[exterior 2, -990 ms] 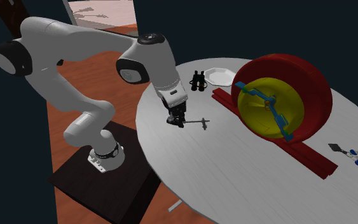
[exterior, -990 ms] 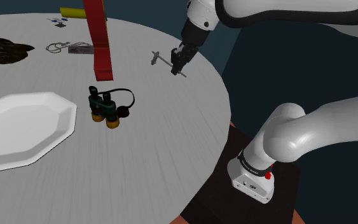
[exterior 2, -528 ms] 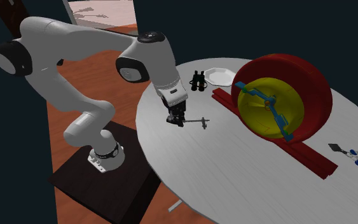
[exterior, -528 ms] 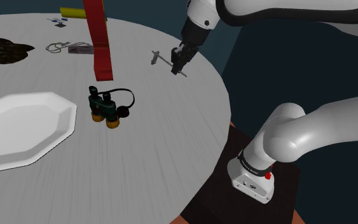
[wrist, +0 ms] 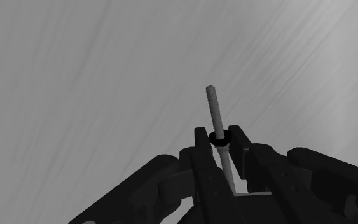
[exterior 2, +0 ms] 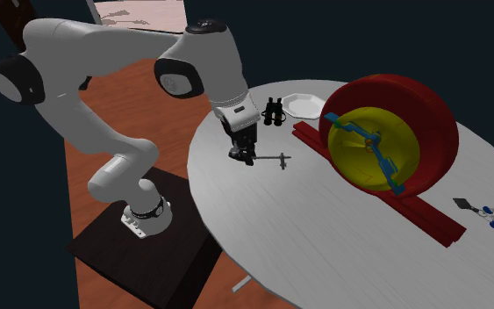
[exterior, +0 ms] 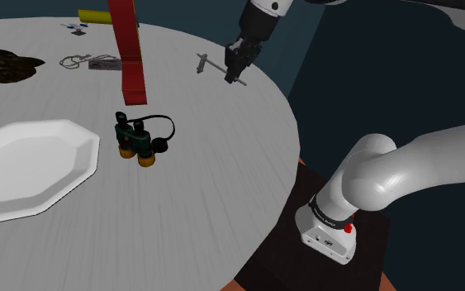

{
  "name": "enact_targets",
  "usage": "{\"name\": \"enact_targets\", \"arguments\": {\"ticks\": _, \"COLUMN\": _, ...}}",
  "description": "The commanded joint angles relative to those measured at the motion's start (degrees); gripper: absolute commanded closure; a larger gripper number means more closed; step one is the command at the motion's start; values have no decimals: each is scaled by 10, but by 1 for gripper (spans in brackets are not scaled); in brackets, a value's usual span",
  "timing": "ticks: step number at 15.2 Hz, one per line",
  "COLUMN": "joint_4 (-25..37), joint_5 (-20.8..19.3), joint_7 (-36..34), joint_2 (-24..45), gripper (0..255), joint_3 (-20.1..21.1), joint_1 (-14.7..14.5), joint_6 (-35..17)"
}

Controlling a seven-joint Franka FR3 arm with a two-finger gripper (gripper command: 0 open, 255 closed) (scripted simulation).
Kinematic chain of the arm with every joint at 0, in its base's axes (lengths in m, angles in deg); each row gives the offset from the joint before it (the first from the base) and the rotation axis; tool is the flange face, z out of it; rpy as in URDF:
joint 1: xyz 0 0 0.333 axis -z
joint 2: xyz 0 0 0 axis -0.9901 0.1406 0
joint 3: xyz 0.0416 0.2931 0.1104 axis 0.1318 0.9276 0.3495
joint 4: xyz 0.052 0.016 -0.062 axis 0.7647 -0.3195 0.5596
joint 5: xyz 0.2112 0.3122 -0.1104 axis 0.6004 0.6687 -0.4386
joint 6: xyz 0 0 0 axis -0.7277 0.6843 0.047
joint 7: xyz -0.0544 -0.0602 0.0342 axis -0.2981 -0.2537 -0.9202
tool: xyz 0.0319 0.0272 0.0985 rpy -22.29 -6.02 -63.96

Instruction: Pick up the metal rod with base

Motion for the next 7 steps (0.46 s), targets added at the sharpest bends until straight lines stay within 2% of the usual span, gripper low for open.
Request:
{"name": "enact_targets", "arguments": {"ticks": 1, "joint_4": 17, "joint_5": -1, "joint_7": -2, "joint_2": 3, "gripper": 255, "joint_3": -1, "joint_1": 1, "joint_6": 15}}
{"name": "enact_targets", "arguments": {"ticks": 7, "joint_4": 54, "joint_5": -4, "joint_7": -5, "joint_2": 9, "gripper": 255, "joint_3": -3, "joint_1": 2, "joint_6": 45}}
